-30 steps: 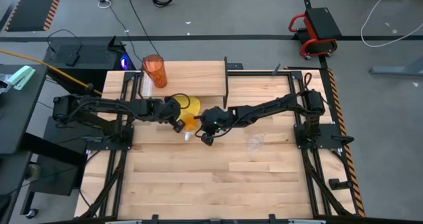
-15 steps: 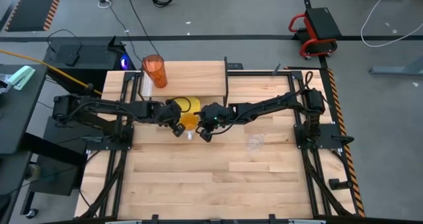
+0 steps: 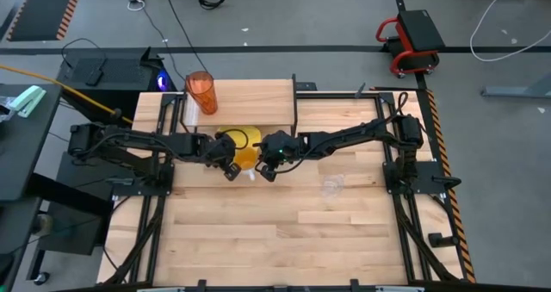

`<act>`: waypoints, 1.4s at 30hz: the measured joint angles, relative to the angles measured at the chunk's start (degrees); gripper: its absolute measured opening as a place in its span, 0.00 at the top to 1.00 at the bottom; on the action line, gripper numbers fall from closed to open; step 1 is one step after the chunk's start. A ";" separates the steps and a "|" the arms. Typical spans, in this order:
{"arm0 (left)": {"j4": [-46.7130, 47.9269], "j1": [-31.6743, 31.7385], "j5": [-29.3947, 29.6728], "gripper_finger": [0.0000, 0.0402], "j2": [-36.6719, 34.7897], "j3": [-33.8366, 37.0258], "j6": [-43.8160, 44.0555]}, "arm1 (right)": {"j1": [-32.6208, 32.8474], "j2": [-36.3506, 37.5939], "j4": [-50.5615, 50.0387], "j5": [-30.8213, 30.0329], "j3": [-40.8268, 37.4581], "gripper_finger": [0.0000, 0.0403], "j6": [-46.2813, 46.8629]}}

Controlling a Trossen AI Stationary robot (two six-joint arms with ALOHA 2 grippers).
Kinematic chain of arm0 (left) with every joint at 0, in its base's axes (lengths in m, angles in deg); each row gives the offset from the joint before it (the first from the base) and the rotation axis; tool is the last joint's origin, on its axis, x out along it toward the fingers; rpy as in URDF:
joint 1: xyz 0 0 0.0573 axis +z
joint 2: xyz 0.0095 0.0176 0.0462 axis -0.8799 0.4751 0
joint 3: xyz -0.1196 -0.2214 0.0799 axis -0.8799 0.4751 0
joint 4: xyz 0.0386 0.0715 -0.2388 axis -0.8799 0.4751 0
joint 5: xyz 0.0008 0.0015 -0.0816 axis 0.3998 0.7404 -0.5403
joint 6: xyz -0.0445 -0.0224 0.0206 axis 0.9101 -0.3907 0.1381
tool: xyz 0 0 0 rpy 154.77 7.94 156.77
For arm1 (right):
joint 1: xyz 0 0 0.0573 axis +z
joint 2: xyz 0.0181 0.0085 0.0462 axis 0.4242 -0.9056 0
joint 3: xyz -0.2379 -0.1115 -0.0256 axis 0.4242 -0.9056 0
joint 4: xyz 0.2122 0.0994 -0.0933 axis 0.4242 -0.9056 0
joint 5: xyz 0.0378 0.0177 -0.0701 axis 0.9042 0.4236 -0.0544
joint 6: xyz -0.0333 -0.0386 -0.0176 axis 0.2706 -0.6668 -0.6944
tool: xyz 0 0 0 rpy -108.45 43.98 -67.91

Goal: Stack small to large cups/mugs on shelf
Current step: Put the yellow mug on the shelf

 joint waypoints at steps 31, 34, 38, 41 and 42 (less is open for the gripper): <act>1.35 -0.02 1.22 0.94 0.07 0.00 0.43 | 18.76 4.59 38.56 -22.74 -25.81 0.74 -10.01; 1.26 0.00 1.25 0.93 0.07 0.00 0.44 | 15.72 4.10 47.71 -15.17 -28.73 0.74 -9.71; 1.25 0.00 1.25 0.93 0.07 0.00 0.44 | 13.08 2.96 46.85 -10.99 -28.14 0.74 -8.57; 0.99 0.00 1.24 0.94 0.04 0.00 0.44 | 12.48 2.67 47.15 -8.88 -26.83 0.74 -9.32; 0.94 0.00 1.25 0.95 0.04 0.00 0.44 | 12.51 2.64 47.69 -8.58 -26.24 0.74 -9.87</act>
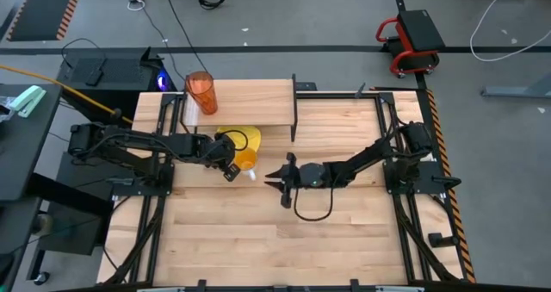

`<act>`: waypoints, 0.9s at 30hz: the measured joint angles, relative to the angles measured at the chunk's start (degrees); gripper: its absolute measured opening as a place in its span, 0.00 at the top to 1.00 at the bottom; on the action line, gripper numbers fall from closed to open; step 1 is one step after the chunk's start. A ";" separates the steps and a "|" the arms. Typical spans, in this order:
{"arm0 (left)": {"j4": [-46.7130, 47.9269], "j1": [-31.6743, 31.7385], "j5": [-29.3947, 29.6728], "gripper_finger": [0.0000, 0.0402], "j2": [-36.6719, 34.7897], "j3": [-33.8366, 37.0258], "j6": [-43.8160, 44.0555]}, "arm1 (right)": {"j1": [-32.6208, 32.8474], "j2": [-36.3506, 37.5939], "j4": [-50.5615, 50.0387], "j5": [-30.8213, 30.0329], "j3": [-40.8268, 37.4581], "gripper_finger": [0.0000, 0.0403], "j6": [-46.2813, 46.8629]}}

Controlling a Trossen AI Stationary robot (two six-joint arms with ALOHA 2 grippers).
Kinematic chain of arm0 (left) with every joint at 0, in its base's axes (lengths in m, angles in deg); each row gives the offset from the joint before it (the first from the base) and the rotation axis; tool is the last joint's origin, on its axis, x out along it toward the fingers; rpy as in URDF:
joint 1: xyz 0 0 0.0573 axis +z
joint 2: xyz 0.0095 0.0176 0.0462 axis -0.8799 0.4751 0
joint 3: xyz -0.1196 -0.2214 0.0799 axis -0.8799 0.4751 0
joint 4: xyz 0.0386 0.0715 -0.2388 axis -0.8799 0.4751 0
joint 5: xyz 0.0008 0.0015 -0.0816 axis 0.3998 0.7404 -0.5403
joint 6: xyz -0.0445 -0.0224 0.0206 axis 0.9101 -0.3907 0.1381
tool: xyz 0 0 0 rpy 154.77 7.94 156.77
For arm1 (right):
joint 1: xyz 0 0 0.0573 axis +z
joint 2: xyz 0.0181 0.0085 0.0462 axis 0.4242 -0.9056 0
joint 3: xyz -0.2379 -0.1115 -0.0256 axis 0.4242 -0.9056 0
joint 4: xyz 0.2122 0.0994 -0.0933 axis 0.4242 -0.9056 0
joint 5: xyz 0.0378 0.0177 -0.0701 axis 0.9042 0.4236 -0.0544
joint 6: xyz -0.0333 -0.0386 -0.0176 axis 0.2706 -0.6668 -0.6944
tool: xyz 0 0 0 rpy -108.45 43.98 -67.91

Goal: Stack small to large cups/mugs on shelf
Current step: Put the yellow mug on the shelf

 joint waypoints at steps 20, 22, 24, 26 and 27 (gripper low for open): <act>-1.28 -0.12 0.27 0.92 -0.08 -0.02 -0.45 | -3.48 -10.31 -2.48 3.18 9.41 0.74 -1.70; -1.47 -0.13 -0.02 0.93 -0.07 -0.02 -0.47 | -3.74 -10.49 -2.59 2.76 9.41 0.74 -1.49; -1.70 -0.13 -0.09 0.93 -0.07 -0.02 -0.46 | -3.94 -10.56 -2.65 2.76 9.40 0.74 -1.01; -1.73 -0.13 -0.15 0.92 -0.07 -0.02 -0.46 | -4.21 -10.54 -3.45 2.73 9.39 0.74 -0.22; -1.83 -0.13 -0.15 0.92 -0.07 -0.02 -0.46 | -4.37 -10.56 -3.86 2.76 9.38 0.74 -0.03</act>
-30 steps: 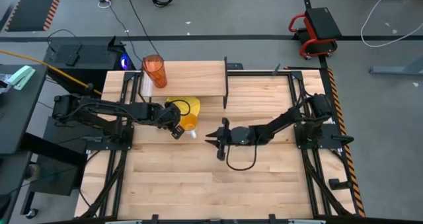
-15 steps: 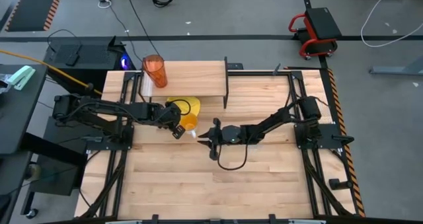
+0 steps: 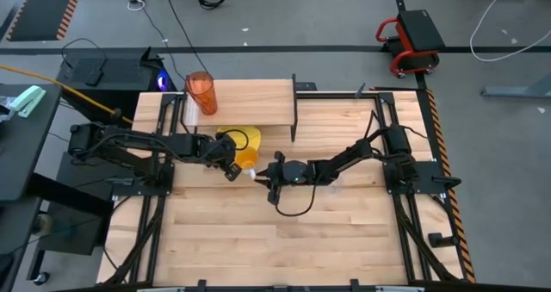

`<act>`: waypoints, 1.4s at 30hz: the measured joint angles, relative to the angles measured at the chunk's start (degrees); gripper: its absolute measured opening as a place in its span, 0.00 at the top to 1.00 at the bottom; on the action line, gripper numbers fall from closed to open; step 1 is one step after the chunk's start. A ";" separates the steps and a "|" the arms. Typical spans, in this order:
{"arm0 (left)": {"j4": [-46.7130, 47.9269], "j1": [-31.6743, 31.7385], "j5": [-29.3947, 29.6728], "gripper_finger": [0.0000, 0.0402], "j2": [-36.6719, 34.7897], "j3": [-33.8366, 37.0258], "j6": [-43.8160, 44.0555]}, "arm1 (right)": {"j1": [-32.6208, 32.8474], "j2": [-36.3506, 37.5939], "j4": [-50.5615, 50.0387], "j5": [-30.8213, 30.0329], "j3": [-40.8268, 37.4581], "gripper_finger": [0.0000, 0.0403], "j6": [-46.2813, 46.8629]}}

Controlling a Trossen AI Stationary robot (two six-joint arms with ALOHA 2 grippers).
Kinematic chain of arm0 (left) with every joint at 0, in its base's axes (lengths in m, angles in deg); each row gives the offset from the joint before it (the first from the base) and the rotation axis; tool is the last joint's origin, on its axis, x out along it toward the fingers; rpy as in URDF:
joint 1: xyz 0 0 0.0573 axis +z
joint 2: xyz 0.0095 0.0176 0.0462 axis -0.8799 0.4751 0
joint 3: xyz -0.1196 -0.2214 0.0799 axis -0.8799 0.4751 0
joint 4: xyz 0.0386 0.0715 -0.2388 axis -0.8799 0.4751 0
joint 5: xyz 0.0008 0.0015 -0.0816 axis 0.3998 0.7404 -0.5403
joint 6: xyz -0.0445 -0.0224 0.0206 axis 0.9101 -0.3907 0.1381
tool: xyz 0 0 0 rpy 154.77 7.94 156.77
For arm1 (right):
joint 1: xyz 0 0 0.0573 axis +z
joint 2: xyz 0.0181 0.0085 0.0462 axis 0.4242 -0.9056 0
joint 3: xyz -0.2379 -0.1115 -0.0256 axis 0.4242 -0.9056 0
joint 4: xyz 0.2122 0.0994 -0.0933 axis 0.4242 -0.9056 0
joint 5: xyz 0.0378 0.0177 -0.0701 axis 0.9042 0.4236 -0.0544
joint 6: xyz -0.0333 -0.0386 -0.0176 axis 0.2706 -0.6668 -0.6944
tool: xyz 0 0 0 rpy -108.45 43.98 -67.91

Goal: Stack small to large cups/mugs on shelf
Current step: Put the yellow mug on the shelf

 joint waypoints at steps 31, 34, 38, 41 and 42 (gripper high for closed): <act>-0.92 0.00 0.11 0.94 0.02 0.00 0.00 | -1.87 0.02 2.66 4.37 -0.03 0.78 3.09; -0.95 0.00 0.09 0.93 0.05 0.00 0.00 | -1.87 0.04 3.11 4.73 -0.03 0.80 3.70; -1.37 0.00 0.09 0.93 0.07 0.00 -0.02 | -1.90 0.04 3.32 4.81 -0.03 0.82 4.14; -1.68 0.00 0.11 0.94 0.09 0.00 -0.04 | -2.22 0.04 3.32 4.81 -0.03 0.85 4.58; -1.92 0.00 0.13 0.95 0.09 0.00 -0.04 | -2.42 0.04 3.30 4.88 -0.03 0.86 4.64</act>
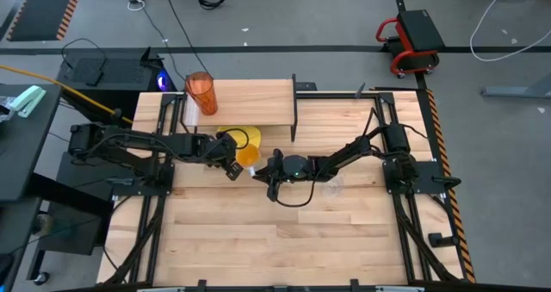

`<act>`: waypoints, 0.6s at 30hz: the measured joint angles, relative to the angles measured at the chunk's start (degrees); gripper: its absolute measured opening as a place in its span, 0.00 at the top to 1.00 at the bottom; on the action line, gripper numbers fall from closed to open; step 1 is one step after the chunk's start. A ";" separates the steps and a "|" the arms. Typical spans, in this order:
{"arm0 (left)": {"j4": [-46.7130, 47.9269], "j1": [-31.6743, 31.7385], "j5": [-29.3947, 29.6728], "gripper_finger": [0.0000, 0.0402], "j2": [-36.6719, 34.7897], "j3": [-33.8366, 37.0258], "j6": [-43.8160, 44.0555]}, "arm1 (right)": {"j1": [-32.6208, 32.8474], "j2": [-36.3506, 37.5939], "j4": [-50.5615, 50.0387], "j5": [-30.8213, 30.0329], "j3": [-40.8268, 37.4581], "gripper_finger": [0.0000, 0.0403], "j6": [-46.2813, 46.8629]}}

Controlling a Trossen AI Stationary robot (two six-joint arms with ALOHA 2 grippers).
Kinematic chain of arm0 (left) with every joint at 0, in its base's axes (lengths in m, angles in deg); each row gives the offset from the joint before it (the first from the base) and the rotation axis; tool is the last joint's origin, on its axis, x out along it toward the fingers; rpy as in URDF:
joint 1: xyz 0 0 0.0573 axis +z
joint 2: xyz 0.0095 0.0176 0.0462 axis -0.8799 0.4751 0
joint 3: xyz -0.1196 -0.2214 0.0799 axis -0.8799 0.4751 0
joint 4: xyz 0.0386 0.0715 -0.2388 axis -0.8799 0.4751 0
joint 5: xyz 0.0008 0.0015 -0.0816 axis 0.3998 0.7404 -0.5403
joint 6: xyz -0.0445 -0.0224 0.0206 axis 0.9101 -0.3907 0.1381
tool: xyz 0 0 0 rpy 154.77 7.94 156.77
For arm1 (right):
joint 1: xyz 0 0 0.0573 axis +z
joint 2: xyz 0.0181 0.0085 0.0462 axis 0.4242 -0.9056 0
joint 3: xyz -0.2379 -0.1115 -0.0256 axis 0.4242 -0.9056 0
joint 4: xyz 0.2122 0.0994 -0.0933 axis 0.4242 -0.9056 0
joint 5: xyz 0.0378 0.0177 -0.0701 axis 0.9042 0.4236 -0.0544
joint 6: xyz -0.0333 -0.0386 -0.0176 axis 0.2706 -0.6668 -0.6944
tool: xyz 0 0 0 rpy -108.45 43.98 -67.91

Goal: Stack small to large cups/mugs on shelf
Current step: Put the yellow mug on the shelf

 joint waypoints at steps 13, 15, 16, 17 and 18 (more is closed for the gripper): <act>-2.18 -0.02 -0.51 0.96 0.00 0.00 -1.30 | -0.56 0.00 0.07 0.06 0.00 0.93 -0.50; -2.20 -0.03 -0.53 0.97 0.00 0.00 -1.53 | -0.56 0.00 0.15 0.06 0.00 0.94 -0.76; -2.18 -0.02 -0.53 0.97 0.00 0.00 -1.53 | -0.56 0.00 0.15 0.06 0.00 0.95 -0.97; -2.18 -0.02 -0.53 0.97 0.00 0.00 -1.56 | -0.56 0.00 0.16 0.08 0.00 0.95 -1.18; -2.14 -0.02 -0.53 0.97 0.00 0.00 -1.77 | -0.56 0.00 0.30 0.10 0.00 0.96 -1.42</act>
